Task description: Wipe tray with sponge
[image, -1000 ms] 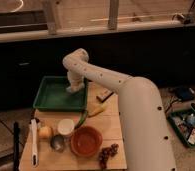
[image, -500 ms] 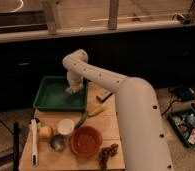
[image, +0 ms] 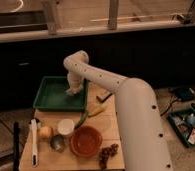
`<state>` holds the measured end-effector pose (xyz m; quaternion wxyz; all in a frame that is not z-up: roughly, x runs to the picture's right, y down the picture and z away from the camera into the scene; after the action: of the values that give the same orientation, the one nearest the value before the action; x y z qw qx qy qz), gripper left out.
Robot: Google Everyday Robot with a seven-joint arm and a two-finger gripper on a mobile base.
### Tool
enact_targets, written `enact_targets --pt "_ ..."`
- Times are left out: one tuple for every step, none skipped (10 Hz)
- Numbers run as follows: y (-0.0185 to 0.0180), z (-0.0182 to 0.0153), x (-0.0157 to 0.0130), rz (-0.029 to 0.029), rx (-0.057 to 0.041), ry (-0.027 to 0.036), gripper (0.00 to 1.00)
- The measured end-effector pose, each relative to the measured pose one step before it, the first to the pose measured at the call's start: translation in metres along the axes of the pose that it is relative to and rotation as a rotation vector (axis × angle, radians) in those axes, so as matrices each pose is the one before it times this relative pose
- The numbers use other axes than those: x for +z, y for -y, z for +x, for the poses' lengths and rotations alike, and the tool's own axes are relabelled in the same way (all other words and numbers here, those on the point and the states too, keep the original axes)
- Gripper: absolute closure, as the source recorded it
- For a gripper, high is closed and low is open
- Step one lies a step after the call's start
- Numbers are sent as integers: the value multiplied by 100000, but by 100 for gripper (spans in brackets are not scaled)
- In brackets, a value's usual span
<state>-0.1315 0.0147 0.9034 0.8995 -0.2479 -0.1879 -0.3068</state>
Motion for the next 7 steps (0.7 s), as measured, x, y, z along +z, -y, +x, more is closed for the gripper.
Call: enact_targets --pt "-49 -39 92 -224 -532 253 95" --pt "-26 -32 84 -122 -609 278 95" --pt "-79 13 111 -412 -953 359 95" --pt "-12 -27 90 -151 -630 280 95" --pt "-31 -7 99 -160 -700 257 95" --pt "-36 5 144 -201 -806 302 95" --pt "13 -20 26 -39 -385 234 93"
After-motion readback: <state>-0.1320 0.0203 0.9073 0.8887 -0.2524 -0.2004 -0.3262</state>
